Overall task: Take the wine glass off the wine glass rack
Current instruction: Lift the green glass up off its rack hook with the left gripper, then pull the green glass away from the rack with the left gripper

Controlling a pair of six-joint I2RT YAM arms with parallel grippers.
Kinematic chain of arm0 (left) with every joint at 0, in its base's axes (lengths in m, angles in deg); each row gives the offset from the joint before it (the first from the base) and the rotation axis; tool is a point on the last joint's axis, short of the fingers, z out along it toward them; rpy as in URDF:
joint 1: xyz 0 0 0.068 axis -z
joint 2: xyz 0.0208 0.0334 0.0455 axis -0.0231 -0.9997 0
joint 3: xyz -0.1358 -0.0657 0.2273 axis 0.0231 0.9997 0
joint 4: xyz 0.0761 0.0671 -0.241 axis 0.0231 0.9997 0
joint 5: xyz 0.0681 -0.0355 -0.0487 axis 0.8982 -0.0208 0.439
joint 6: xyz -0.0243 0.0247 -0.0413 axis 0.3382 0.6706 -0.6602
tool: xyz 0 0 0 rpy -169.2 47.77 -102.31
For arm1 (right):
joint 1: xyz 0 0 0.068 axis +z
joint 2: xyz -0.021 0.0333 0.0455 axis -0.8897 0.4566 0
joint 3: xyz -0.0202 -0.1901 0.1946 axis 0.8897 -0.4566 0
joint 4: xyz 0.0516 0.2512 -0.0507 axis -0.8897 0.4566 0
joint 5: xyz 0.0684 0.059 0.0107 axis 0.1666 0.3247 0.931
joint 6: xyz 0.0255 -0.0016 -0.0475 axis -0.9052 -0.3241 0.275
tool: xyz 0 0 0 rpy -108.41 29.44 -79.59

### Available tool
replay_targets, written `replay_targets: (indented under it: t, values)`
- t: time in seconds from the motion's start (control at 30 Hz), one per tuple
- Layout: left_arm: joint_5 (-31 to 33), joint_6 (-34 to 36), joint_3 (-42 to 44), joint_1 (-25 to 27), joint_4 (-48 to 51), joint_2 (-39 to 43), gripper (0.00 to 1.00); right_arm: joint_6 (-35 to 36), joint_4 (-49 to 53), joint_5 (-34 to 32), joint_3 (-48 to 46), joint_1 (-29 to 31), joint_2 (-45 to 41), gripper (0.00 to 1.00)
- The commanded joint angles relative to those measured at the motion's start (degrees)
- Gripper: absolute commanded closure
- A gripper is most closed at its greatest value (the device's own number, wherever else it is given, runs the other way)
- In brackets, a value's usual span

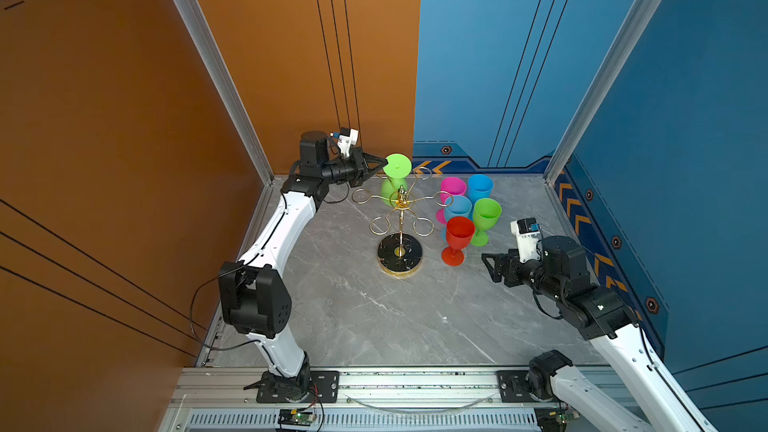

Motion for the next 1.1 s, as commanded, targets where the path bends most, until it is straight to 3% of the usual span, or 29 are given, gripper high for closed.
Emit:
replay_targets:
  t: [0.0,0.43,0.73,0.87,1.07]
  values:
    - [-2.71,-0.92,-3.61,0.07,-0.86,-2.10,1.00,-0.66,1.54,0.21,-0.63,-0.30,-0.80,0.14]
    - [-2.53,-1.84,-12.85,-2.30,-0.76,-7.82,1.00,-0.66,1.54,0.21,-0.81,-0.47,-0.75,0.14]
    - [3.41,2.72,-11.29,-4.79,1.08,-4.94,1.00,-0.57,1.54,0.36,-0.97,-0.48,-0.58,0.14]
    - [8.92,8.50,-10.53,-5.36,7.76,-2.51,1.00,-0.63,1.50,0.35,-1.06,-0.56,-0.71,0.14]
    - [15.10,11.80,-6.26,-7.05,9.57,2.06,1.00,-0.75,1.54,0.43,-1.15,-0.56,-0.74,0.14]
